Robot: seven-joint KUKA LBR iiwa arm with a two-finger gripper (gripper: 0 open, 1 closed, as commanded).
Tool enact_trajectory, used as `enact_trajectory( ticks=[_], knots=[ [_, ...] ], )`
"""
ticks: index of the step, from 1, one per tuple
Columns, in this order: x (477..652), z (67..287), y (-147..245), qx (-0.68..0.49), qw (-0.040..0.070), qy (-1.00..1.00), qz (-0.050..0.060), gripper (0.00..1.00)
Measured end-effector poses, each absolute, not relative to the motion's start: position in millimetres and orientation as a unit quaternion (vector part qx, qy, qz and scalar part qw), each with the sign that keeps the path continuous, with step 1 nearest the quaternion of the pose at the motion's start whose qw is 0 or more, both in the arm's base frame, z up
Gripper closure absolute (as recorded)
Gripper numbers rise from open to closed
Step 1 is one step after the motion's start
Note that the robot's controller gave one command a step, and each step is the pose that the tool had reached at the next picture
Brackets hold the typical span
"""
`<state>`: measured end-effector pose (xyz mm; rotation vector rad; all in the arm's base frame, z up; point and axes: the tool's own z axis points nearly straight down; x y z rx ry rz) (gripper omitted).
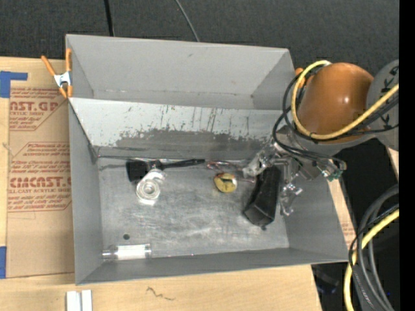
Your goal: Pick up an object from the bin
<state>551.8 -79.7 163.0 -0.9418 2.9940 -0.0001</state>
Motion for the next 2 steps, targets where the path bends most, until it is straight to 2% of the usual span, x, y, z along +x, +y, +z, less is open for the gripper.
enact_trajectory(
  ticks=[2],
  knots=[
    [550.3,159.4,-79.3,-0.306,0.003,0.952,-0.001,0.00]
  ],
)
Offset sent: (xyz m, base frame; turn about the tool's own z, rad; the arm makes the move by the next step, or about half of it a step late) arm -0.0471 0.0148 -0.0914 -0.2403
